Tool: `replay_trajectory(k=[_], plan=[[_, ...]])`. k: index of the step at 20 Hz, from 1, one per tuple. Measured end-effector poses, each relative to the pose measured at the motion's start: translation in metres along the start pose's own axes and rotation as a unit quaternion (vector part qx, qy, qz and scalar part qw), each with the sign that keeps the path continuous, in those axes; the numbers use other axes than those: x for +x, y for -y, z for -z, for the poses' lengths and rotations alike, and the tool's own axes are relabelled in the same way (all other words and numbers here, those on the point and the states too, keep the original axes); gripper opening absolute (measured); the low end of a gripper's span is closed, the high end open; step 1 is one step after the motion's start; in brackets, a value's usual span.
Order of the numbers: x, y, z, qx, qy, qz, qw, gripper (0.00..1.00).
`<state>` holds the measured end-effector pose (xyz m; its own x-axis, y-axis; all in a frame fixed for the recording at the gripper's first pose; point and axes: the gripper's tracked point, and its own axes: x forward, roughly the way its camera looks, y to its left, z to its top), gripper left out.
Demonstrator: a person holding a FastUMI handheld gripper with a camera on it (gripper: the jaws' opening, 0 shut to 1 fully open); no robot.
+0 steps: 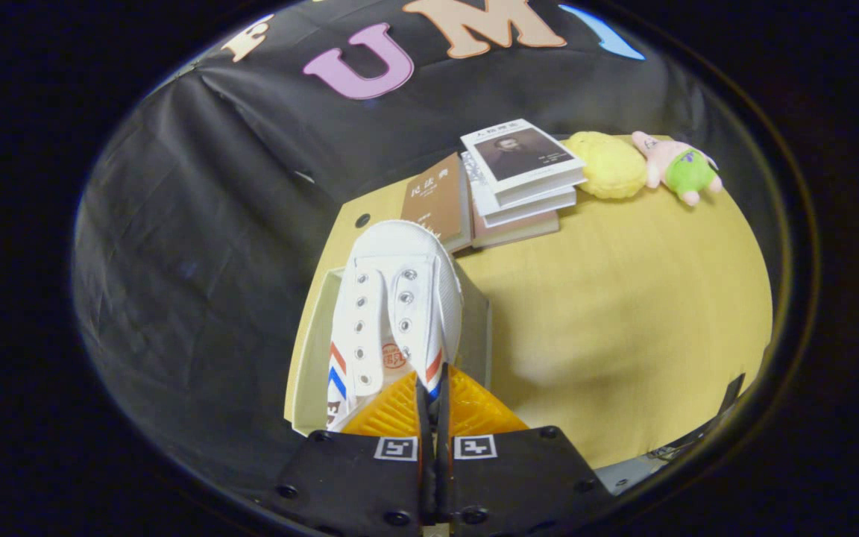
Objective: Open the storage box then place both shoes into the box .Put the left shoe in first, then the right shoe, with the right side of both shoes facing outward in a uniform manner.
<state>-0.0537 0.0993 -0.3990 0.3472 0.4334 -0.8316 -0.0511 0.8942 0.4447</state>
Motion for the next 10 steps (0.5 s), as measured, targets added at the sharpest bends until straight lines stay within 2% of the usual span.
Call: replay_trajectory(k=[2, 4, 10], plan=[[0.006, -0.013, 0.007, -0.011, -0.006, -0.015, 1.000, 0.04], [0.002, -0.025, 0.003, -0.018, 0.019, -0.034, 0.999, 0.20], [-0.022, 0.004, -0.026, -0.063, 0.096, -0.018, 0.993, 0.68]])
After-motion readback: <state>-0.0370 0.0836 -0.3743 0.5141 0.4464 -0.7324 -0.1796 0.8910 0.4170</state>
